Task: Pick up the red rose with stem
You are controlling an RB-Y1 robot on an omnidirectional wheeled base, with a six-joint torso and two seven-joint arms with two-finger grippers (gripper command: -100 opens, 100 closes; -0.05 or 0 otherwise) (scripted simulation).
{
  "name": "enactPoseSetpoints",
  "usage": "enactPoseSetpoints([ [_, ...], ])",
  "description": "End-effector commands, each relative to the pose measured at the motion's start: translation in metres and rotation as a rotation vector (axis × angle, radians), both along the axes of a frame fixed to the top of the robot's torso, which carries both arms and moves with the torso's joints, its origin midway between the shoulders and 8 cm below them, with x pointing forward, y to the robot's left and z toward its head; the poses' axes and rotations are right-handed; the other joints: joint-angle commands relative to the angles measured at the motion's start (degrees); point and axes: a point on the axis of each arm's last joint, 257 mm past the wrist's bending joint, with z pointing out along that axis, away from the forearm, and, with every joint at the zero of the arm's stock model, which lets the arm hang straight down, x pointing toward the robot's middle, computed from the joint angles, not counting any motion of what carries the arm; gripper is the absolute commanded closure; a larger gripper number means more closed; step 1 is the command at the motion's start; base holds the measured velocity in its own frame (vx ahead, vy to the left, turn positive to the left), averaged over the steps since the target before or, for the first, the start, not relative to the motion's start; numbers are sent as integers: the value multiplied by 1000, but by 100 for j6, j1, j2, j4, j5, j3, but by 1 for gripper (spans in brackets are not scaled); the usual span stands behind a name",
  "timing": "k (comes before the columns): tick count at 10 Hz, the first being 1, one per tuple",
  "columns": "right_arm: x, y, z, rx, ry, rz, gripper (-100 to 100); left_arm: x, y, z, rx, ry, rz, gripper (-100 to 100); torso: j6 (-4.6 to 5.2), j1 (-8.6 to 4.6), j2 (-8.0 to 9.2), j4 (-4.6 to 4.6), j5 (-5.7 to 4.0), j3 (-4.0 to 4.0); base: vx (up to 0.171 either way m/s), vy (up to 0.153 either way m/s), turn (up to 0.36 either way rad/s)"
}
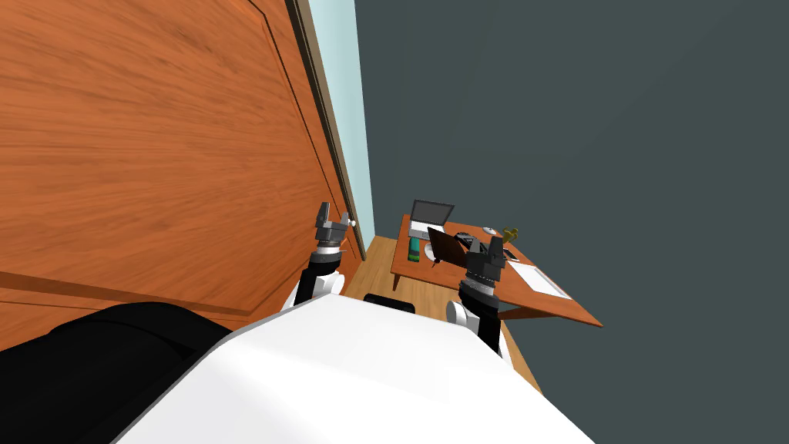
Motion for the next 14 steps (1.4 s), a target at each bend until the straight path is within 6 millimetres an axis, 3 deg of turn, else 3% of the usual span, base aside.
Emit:
enactPoseSetpoints([
  [1,5,4,-7,-54,29,16,-100,0,0,0,0,0,0,0,0,0,0,0,0,0,-18,-1,-10],
  [4,14,8,-23,-140,88,27,-100,0,0,0,0,0,0,0,0,-8,17,4,-2,10,-44,-11,-19],
  [9,40,-5,-95,-367,306,-9,-100,0,0,0,0,0,0,0,1,-12,41,9,-3,23,-89,-18,-46],
  [10,40,-5,-96,-367,308,-9,-100,0,0,0,0,0,0,0,1,-13,44,10,-3,26,-80,-12,-21],
  [14,51,-37,-173,-554,524,-80,-100,0,0,0,0,0,0,0,1,-11,54,12,-3,31,-124,-13,-57],
])
